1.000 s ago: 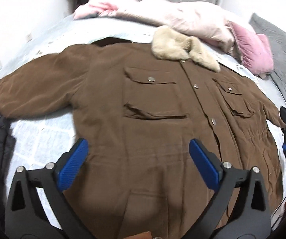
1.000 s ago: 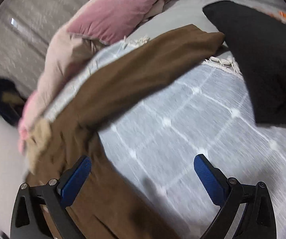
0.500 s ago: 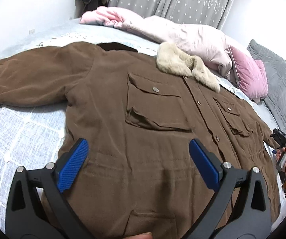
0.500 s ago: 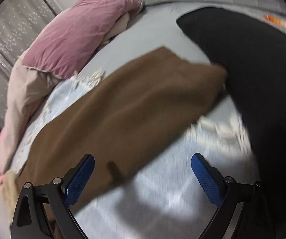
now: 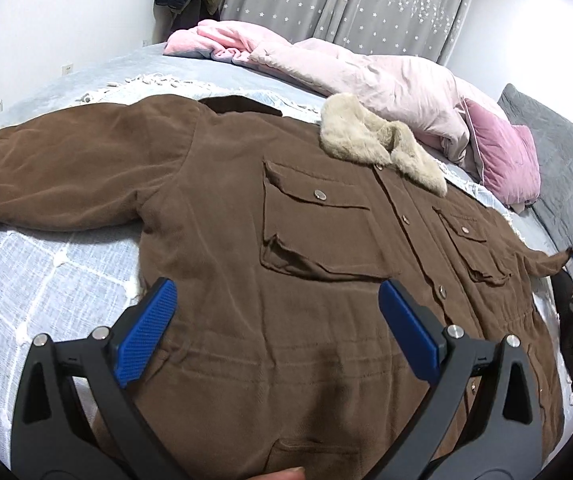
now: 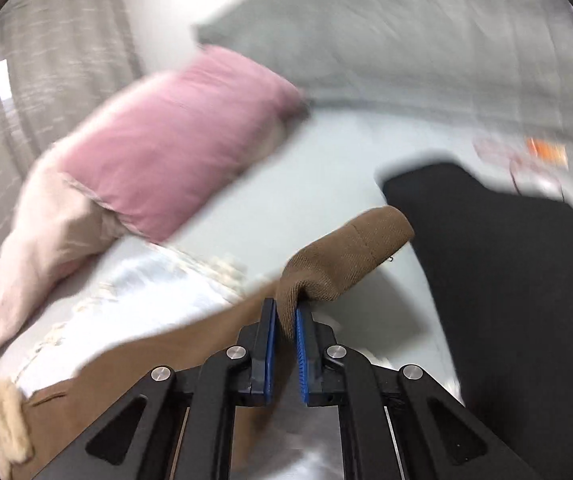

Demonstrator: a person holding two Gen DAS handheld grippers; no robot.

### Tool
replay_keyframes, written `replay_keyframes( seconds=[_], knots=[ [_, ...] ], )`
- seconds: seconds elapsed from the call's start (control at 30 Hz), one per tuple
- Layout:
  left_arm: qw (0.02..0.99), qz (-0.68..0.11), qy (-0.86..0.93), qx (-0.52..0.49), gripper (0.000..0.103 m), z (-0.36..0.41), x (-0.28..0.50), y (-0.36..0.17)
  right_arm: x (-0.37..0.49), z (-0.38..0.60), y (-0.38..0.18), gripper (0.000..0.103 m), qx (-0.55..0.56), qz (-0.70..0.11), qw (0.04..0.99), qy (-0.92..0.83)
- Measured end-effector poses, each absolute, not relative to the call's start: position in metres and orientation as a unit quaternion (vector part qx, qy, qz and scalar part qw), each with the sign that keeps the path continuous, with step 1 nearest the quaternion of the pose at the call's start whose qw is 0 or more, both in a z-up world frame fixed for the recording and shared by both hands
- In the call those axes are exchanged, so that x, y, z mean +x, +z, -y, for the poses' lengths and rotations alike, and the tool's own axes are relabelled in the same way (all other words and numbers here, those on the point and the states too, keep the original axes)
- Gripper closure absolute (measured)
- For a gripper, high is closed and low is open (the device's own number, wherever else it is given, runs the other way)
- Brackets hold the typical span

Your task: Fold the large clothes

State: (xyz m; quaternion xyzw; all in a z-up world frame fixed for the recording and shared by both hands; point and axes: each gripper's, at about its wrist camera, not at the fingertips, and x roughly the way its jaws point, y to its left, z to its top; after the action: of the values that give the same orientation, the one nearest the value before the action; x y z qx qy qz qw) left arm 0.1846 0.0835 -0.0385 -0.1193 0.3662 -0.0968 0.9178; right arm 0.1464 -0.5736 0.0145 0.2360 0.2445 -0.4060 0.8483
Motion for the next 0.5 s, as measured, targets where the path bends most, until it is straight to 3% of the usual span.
replay_keyframes(
  seconds=[0.3, 0.5],
  knots=[
    [0.907, -0.377, -0.111, -0.151, 0.002, -0.089, 0.186, -0.036, 0.194, 0.399, 0.122, 0.098, 0.067, -0.184, 0.952, -0.236],
    [0.902, -0.385, -0.114, -0.158, 0.002, -0.092, 0.185, -0.036, 0.230, 0.277, 0.130, 0.098, -0.002, -0.215, 0.970, -0.113]
  ],
)
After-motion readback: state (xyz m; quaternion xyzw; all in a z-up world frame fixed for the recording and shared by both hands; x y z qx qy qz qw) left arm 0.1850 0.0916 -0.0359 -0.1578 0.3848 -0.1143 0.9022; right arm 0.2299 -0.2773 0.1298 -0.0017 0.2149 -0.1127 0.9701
